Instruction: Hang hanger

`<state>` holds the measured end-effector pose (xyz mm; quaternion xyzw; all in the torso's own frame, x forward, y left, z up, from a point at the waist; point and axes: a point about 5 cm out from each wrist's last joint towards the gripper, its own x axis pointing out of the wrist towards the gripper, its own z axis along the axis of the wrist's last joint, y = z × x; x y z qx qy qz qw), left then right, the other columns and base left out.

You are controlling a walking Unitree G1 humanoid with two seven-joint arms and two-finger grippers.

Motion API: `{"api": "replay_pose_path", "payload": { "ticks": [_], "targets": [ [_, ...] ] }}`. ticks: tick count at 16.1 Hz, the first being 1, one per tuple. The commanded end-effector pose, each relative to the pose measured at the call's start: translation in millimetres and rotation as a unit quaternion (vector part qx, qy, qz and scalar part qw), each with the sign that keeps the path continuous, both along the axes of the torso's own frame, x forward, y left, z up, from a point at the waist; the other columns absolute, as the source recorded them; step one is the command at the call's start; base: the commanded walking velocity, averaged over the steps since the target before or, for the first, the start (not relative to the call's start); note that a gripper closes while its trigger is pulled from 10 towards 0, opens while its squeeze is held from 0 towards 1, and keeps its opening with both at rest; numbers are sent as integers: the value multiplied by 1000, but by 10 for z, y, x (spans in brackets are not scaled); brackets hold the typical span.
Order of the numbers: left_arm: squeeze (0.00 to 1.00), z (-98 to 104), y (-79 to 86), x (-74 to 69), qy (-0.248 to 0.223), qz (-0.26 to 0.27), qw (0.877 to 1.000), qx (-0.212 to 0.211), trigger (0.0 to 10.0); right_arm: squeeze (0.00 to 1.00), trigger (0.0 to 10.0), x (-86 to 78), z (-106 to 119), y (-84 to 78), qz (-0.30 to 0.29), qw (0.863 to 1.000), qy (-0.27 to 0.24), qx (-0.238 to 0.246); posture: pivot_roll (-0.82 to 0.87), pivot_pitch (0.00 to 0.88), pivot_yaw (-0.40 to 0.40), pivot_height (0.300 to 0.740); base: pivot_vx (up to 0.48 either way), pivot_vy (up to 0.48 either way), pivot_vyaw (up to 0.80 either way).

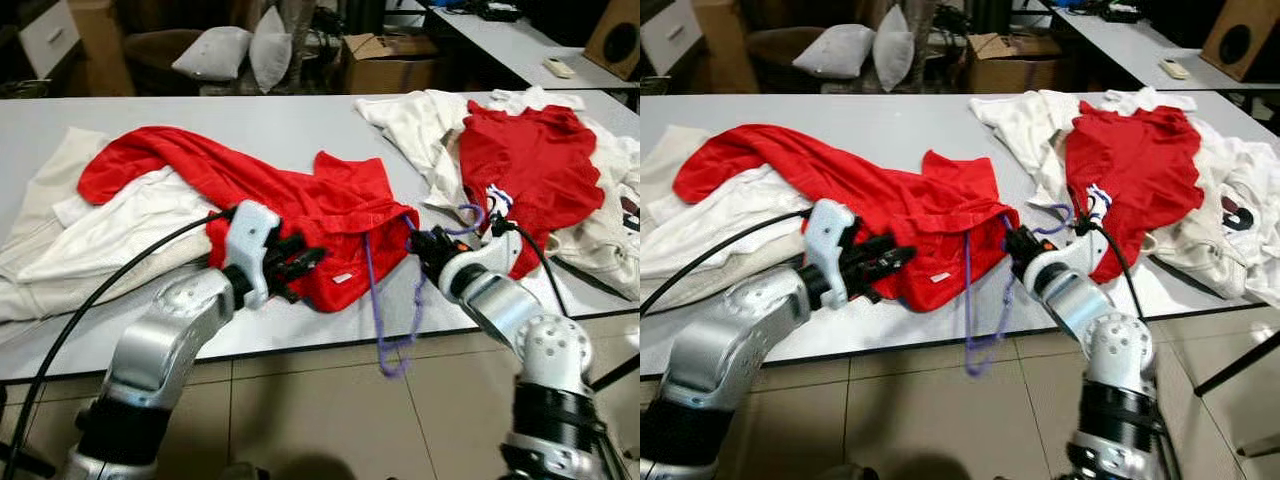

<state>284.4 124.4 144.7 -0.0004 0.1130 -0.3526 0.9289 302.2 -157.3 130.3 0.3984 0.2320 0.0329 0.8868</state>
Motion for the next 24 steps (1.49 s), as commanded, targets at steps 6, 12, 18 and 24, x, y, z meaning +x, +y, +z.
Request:
{"api": "replay_pose_path", "payload": {
  "ticks": [6,12,18,24],
  "targets": [
    [0,189,67,-107,-26,0,999,-32,10000,0,10000,18,54,-96,21,994,-5,-108,-25,0,-25,740,0,0,0],
    [1000,581,64,-20,-37,-27,981,-190,10000,0,10000,108,193,-155,-47,998,-42,27,-25,0,5,740,0,0,0],
    [1000,132,123,-104,37,-21,999,-10,10000,0,10000,58,-43,-322,-81,985,-82,126,-34,0,37,740,0,0,0],
    [1000,-11,-173,-147,51,-8,997,-49,10000,0,10000,177,-68,-190,-92,981,-88,149,-47,0,20,740,0,0,0]
  ]
}}
